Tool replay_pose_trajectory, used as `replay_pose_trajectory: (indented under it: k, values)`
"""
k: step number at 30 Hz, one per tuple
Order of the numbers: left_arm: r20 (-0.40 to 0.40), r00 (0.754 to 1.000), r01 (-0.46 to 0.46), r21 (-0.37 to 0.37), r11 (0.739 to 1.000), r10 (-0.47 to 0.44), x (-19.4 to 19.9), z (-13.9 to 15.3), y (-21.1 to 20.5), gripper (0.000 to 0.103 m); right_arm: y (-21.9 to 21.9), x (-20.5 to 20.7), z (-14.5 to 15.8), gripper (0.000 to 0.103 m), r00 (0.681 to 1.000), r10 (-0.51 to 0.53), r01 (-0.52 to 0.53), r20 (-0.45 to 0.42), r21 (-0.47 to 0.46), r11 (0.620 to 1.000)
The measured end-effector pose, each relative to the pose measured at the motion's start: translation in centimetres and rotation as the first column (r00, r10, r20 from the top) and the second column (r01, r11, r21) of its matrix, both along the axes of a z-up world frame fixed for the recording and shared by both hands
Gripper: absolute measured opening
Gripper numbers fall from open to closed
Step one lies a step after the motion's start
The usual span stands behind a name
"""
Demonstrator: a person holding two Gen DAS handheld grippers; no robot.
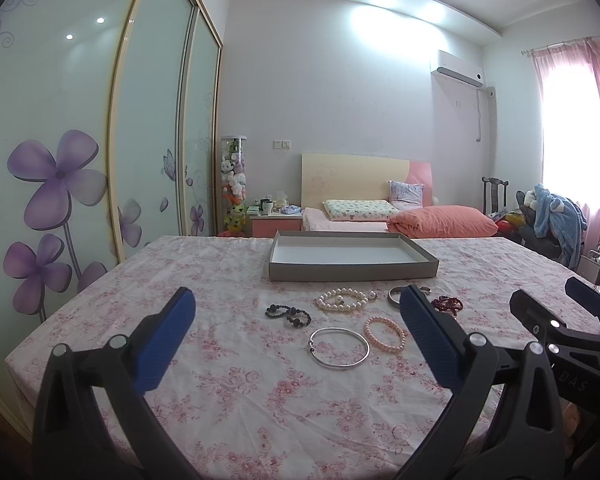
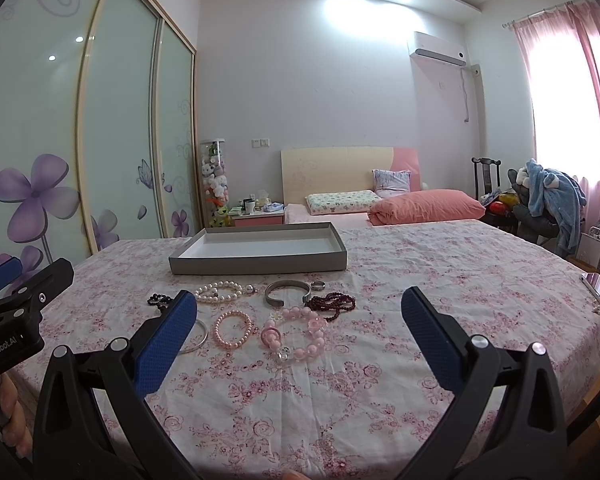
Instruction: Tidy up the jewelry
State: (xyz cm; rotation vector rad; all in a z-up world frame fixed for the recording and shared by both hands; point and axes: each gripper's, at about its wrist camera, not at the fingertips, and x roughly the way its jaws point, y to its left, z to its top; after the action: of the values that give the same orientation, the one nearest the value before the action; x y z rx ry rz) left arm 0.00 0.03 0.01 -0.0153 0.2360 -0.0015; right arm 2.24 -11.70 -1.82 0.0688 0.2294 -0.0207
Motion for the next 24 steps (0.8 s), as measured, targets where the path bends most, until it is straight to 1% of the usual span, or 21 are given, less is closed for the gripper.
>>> replay_pose_trajectory:
  k: [24]
  values:
    - [-0.003,1.0,-0.001,-0.001,1.0,0.001,0.02,0.01,0.0,0.099,-0.52,0.17,-0.09,0.101,1.0,0.0,0.0,-0.005,0.003,1.0]
